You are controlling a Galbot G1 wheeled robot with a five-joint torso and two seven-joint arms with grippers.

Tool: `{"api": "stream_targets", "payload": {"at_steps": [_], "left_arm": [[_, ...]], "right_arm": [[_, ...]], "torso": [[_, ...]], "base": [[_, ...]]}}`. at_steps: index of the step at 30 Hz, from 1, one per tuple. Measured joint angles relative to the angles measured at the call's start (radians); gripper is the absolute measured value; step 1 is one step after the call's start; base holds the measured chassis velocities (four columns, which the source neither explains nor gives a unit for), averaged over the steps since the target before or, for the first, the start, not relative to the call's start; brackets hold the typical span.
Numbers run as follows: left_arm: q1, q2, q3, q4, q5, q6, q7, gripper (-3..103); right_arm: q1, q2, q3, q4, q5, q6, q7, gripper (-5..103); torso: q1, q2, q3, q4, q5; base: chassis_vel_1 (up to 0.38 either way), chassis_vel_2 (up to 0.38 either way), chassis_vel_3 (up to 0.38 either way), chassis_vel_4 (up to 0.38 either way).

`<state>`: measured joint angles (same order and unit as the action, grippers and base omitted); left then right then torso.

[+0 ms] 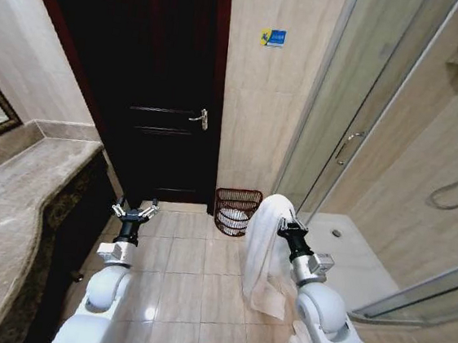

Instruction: Discard the used towel into the hamper.

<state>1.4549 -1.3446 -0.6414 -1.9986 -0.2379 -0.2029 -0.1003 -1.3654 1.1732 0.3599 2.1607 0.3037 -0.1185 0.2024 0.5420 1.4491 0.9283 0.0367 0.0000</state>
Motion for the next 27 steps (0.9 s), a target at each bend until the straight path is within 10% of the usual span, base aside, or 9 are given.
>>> {"api": "stream_targets", "payload": {"at_steps": [27], "left_arm": [[0.01,-0.012,0.002,0.003,0.017,-0.025,0.01,100]], "right_arm": [[0.01,0.006,-0.003,-0.028,-0.003,0.06,-0.02,5]], "torso": [[0.0,0.0,0.0,0.0,0.0]], "base": [[0.013,0.012,-0.003,0.0]]}}
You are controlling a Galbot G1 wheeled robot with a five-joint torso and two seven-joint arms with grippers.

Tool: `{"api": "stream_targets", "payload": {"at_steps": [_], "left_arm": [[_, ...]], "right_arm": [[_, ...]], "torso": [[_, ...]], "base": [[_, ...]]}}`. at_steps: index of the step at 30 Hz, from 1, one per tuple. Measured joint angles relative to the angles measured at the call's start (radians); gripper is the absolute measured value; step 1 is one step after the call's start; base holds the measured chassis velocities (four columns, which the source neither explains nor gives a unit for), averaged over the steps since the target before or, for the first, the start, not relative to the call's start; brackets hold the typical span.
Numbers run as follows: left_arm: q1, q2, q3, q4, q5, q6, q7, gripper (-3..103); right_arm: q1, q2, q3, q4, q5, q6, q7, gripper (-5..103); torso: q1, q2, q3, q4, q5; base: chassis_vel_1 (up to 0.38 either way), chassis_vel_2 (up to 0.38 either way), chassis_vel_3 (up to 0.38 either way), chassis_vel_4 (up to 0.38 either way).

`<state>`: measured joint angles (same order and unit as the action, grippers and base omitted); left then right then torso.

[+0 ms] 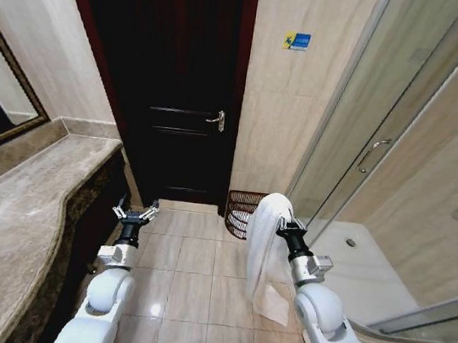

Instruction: Discard the used towel into the hamper.

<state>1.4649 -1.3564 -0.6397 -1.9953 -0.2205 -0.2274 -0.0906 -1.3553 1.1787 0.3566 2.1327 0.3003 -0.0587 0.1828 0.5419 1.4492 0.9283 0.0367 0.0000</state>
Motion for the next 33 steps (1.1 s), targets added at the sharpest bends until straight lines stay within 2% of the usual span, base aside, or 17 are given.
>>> {"api": "stream_targets", "payload": {"at_steps": [33], "left_arm": [[0.01,-0.021,-0.002,-0.013,0.023,0.003,0.007,100]], "right_arm": [[0.015,-0.004,-0.003,-0.018,-0.01,0.006,-0.017,5]], "torso": [[0.0,0.0,0.0,0.0,-0.0001]], "base": [[-0.129,0.13,0.129,-0.131]]}}
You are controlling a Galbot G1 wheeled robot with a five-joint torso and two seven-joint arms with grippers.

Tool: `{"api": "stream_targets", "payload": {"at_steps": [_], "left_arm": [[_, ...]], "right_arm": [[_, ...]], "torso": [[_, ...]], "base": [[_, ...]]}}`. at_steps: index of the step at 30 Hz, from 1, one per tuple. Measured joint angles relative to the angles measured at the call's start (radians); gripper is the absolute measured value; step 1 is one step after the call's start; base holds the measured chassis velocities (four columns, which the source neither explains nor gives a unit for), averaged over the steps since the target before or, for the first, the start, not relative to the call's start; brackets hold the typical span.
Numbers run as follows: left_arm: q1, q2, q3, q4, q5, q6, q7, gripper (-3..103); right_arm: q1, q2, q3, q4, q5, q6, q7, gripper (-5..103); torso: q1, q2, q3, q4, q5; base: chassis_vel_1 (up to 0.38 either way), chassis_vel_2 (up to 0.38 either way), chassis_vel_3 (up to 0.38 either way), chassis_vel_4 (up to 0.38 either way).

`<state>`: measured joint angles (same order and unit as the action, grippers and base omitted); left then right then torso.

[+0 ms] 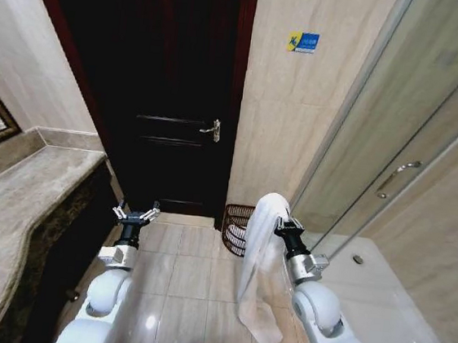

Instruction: Discard the used towel into the hamper.

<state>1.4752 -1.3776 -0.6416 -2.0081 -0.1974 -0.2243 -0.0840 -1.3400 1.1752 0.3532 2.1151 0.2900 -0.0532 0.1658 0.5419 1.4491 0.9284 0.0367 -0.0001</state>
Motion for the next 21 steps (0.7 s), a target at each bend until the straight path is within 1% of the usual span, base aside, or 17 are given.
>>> {"api": "stream_targets", "payload": {"at_steps": [6,12,15,16,18,19,21], "left_arm": [[0.001,-0.003,0.001,-0.007,0.004,0.003,0.0,100],[0.002,-0.002,0.001,-0.005,0.004,0.003,-0.001,100],[0.004,-0.003,0.0,-0.001,0.006,0.002,-0.001,100],[0.004,-0.003,0.0,-0.001,0.006,0.002,-0.001,100],[0.006,-0.007,-0.002,0.0,0.008,0.001,-0.002,100],[0.006,-0.007,-0.002,0.0,0.008,0.001,-0.002,100],[0.01,-0.012,-0.004,0.0,0.014,0.0,-0.002,100]], "right_arm": [[-0.002,0.0,0.004,0.016,0.009,0.002,0.012,5],[-0.01,-0.001,0.027,0.066,0.058,-0.018,0.037,5],[0.025,-0.022,0.049,0.136,0.112,-0.063,0.077,5],[0.025,-0.022,0.049,0.136,0.112,-0.063,0.077,5],[0.077,-0.05,0.072,0.198,0.18,-0.097,0.127,5],[0.077,-0.05,0.072,0.198,0.18,-0.097,0.127,5],[0.128,-0.083,0.105,0.239,0.236,-0.115,0.153,5]], "torso": [[0.0,0.0,0.0,0.0,0.0001],[0.001,0.0,0.0,-0.0001,0.0002],[0.001,0.0,0.0,0.0,0.0002],[0.001,0.0,0.0,0.0,0.0002],[0.0,0.0,0.0,0.0,0.0001],[0.0,0.0,0.0,0.0,0.0001],[-0.001,0.0,0.0,0.0,0.0002]], "base": [[-0.145,0.138,0.128,-0.146],[-0.133,0.112,0.118,-0.11],[-0.037,0.033,0.042,-0.034],[0.0,0.0,0.0,0.0],[0.0,0.0,0.0,0.0],[0.0,0.0,0.0,0.0],[0.0,0.0,0.0,0.0]]}}
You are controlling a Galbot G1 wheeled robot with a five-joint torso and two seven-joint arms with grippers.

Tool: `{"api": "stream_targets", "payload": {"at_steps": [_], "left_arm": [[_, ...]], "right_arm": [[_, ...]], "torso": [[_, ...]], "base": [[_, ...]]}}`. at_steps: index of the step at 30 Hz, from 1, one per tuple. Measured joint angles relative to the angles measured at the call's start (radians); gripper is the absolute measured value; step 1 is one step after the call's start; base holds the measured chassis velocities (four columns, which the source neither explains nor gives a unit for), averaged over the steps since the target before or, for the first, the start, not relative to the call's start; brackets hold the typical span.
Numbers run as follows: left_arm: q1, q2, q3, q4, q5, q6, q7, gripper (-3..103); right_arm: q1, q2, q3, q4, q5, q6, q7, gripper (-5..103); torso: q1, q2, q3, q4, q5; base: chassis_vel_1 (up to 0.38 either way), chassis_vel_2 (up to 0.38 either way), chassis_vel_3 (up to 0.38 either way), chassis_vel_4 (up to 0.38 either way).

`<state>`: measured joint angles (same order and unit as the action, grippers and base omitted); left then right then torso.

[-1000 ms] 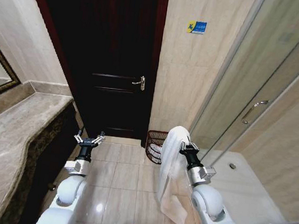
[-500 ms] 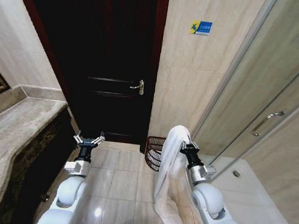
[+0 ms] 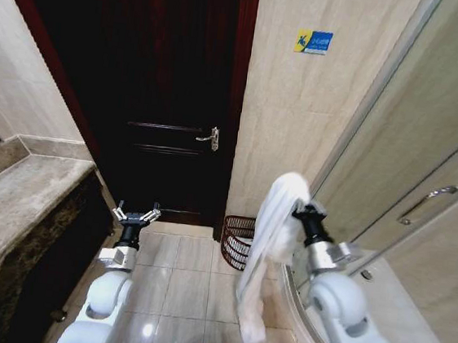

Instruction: Discard the used towel into the hamper.

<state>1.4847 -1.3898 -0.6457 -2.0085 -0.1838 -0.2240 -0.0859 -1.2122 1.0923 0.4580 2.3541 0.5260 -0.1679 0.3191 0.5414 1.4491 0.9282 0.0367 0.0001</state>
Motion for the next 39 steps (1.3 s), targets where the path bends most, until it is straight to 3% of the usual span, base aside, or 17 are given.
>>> {"api": "stream_targets", "payload": {"at_steps": [8,12,18,20,21,25,26,29,33,36,39], "left_arm": [[0.015,-0.022,-0.007,-0.019,-0.017,0.003,0.01,100],[0.031,-0.017,-0.017,-0.053,-0.028,0.0,0.009,100],[0.042,-0.016,-0.031,-0.068,-0.039,-0.018,0.008,100],[0.053,-0.019,-0.051,-0.079,-0.079,-0.007,-0.001,100],[0.053,-0.019,-0.051,-0.079,-0.079,-0.007,-0.001,100],[0.081,-0.013,-0.081,-0.096,-0.129,0.009,-0.007,100],[0.081,-0.013,-0.081,-0.096,-0.129,0.009,-0.007,100],[0.111,-0.018,-0.102,-0.113,-0.139,0.009,-0.007,100],[0.114,-0.02,-0.11,-0.117,-0.14,0.01,-0.007,100],[0.104,-0.022,-0.117,-0.117,-0.14,0.012,-0.008,100],[0.079,-0.028,-0.12,-0.107,-0.137,0.014,-0.007,100]], "right_arm": [[0.257,-0.164,0.033,0.004,0.209,-0.069,0.078,5],[0.514,-0.312,0.004,-0.108,0.377,-0.081,0.111,5],[0.691,-0.369,-0.036,-0.202,0.458,-0.09,0.096,5],[0.839,-0.409,-0.075,-0.254,0.53,-0.108,0.09,5],[0.839,-0.409,-0.075,-0.254,0.53,-0.108,0.09,5],[1.099,-0.454,-0.204,-0.34,0.631,-0.124,0.105,5],[1.099,-0.454,-0.204,-0.34,0.631,-0.124,0.105,5],[1.369,-0.46,-0.368,-0.442,0.701,-0.139,0.123,5],[1.548,-0.423,-0.489,-0.535,0.71,-0.147,0.132,5],[1.687,-0.365,-0.58,-0.653,0.699,-0.152,0.133,5],[1.844,-0.255,-0.654,-0.841,0.659,-0.153,0.121,5]], "torso": [[0.001,0.0,0.0,-0.0001,0.0001],[0.001,0.0,0.0,0.0002,-0.0004],[0.001,0.0,0.0,0.0,0.0004],[0.001,0.0,0.0,-0.0001,0.0001],[0.001,0.0,0.0,-0.0001,0.0001],[0.001,0.0,0.0,0.0,-0.0002],[0.001,0.0,0.0,0.0,-0.0002],[0.001,0.0,0.0,0.0,-0.0003],[0.001,0.0,0.0,-0.0002,0.0001],[0.001,0.0,0.0,-0.0002,0.0],[0.001,0.0,0.0,0.0002,-0.0011]], "base": [[0.0,0.0,0.0,0.0],[0.0,0.0,0.0,0.0],[0.0,0.0,0.0,0.0],[0.0,0.0,0.0,0.0],[0.0,0.0,0.0,0.0],[0.0,0.0,0.0,0.0],[0.0,0.0,0.0,0.0],[0.0,0.0,0.0,0.0],[0.0,0.0,0.0,0.0],[0.0,0.0,0.0,0.0],[0.0,0.0,0.0,0.0]]}}
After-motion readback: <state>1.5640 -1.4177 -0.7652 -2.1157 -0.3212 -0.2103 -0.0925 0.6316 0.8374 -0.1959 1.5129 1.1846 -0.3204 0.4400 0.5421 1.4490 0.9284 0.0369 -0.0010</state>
